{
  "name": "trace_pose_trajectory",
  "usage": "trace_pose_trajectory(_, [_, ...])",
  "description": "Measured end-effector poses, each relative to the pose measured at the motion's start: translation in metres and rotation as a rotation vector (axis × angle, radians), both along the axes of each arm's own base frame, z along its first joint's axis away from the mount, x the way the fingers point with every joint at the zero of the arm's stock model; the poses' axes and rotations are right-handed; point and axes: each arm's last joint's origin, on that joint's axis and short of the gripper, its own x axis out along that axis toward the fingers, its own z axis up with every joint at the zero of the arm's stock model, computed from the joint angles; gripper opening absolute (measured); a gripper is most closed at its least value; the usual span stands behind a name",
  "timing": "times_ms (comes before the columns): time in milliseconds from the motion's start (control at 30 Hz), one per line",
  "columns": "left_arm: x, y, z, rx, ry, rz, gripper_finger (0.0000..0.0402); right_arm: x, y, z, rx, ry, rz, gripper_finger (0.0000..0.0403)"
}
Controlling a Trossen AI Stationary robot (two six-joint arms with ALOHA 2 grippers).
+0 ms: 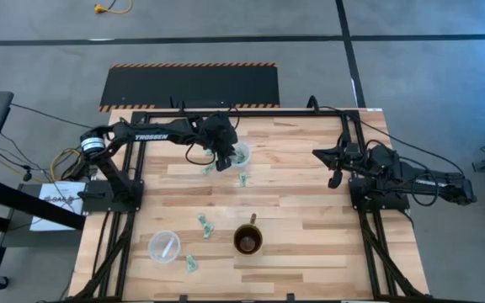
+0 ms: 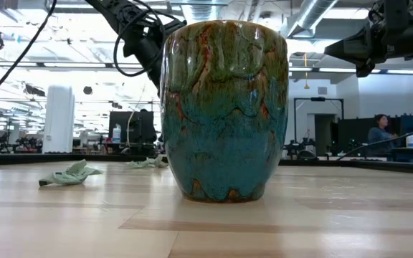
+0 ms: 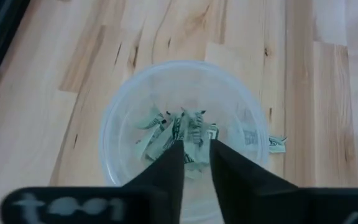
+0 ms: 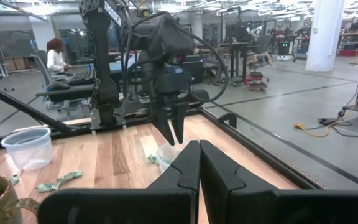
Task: Pick and place items into bin
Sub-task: Put the stevia packet into the top transparent bin
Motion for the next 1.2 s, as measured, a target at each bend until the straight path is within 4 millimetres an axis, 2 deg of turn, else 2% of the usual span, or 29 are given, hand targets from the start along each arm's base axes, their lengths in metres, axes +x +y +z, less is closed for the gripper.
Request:
trace_pose_trajectory(167, [-0.002,0.002,0.003,0.002,-0.002,0.01,0.0123,0.0,0.0,0.0,0.0,0.0,0.0,0.0])
trace_pose_trajectory(300, [-0.011,-0.001,0.016,0.014,0.002,0.026,0.0149,0.0,0.0,0.0,0.0,0.0,0.0,0.0])
trace_pose_trajectory(500, [-0.035,-0.008,0.042,0.045,0.031,0.124,0.0162,0.0,0.0,0.0,0.0,0.0,0.0,0.0])
trace_pose_trajectory(667, [-0.056,-0.017,0.048,-0.034,0.115,0.199,0.0163,0.0,0.0,0.0,0.0,0.0,0.0,0.0])
trace_pose_trajectory(733, [-0.064,-0.021,0.042,-0.075,0.173,0.23,0.0163,0.0,0.0,0.0,0.0,0.0,0.0,0.0])
trace_pose_trajectory(867, [-0.073,-0.025,0.017,-0.125,0.251,0.271,0.0163,0.0,0.0,0.0,0.0,-0.001,0.0,0.0])
trace_pose_trajectory(1033, [-0.079,-0.03,-0.017,-0.116,0.242,0.282,0.0163,0.0,0.0,0.0,0.0,0.0,0.0,0.0])
trace_pose_trajectory(1200, [-0.085,-0.033,-0.037,-0.134,0.227,0.311,0.0163,0.0,0.0,0.0,0.0,0.0,0.0,0.0])
